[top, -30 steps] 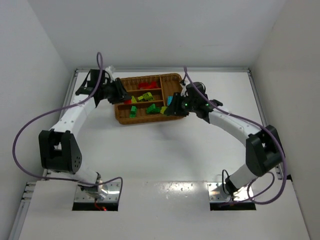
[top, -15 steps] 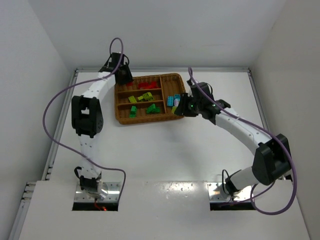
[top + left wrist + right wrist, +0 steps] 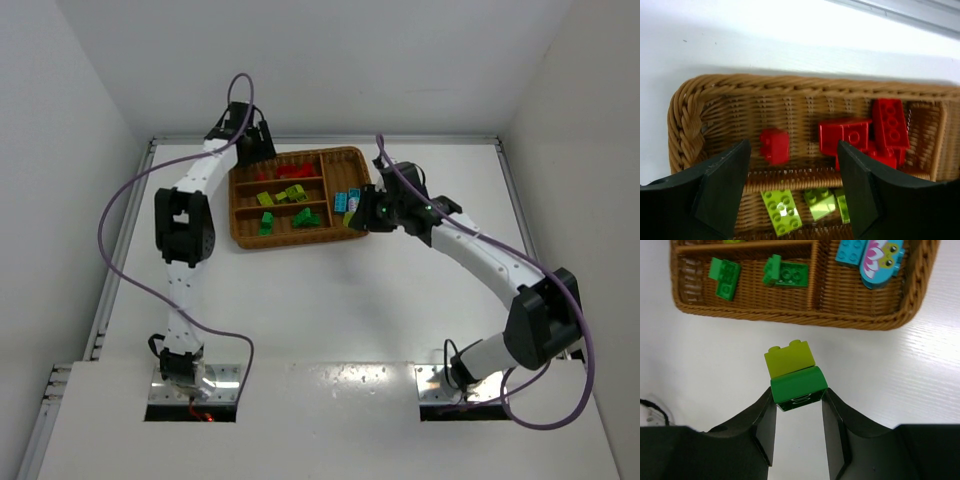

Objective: Sort the legos into containers by color

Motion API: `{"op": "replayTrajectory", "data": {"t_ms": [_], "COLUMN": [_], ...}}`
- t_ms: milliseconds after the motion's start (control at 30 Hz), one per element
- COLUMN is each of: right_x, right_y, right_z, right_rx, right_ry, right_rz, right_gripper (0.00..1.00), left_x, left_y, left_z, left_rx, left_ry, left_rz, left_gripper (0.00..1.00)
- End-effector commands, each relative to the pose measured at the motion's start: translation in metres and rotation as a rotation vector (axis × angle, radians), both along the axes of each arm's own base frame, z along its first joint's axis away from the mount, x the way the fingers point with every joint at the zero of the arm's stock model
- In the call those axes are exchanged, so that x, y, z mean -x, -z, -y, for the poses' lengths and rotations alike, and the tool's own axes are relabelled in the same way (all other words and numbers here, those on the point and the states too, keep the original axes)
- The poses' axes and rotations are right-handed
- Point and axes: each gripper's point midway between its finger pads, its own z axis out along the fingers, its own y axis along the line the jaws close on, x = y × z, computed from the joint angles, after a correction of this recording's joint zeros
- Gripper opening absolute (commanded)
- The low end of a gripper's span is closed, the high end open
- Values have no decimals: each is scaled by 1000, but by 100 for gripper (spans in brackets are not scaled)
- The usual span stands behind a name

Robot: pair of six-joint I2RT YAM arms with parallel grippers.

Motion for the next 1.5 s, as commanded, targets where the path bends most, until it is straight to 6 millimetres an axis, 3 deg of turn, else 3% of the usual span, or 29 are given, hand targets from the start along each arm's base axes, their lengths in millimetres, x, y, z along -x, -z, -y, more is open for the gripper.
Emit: {"op": "replayTrajectory", "data": {"t_ms": [0,33,67,100,167,200,233,333,367,533,733,900,1100,1300,1467], "right_x": [-11,-8,-5,-2,10,13,15,22,25,42,49,53,54,55,53], "right_y": [-35,-36,-42,-46,-54,-57,-61,-69,-74,-81,-91,-90,-84,-79,-78], "right_z": [-18,-20,-30,-35,-49,-53,-57,-61,-66,-74,-80,-88,-91,-95,-95], "right_rx": [-79,-90,-127,-147,-211,-233,-252,-289,-320,-381,-426,-446,-458,-454,-449], "right_ry": [-57,-73,-130,-166,-270,-296,-320,-361,-386,-478,-543,-586,-608,-614,-605], "right_rz": [75,69,84,87,83,83,88,108,107,96,110,92,63,41,44], "right_gripper": [4,4,4,5,5,5,5,5,5,5,5,5,5,5,5], "left_x": [27,37,52,70,103,125,154,212,233,290,311,333,340,340,340], "left_y": [-64,-73,-102,-93,-104,-132,-121,-132,-138,-130,-124,-138,-150,-147,-152], "left_z": [16,22,30,37,64,74,95,117,125,147,156,161,162,165,169], "left_rx": [-2,16,30,29,135,180,290,456,536,700,744,830,829,843,844], "left_ry": [110,156,207,269,453,536,675,918,1015,1262,1359,1510,1551,1563,1572], "left_rz": [69,73,117,85,90,150,128,189,193,154,145,187,220,208,206], "left_gripper": [76,76,74,74,74,76,89,99,99,99,99,93,87,74,52]}}
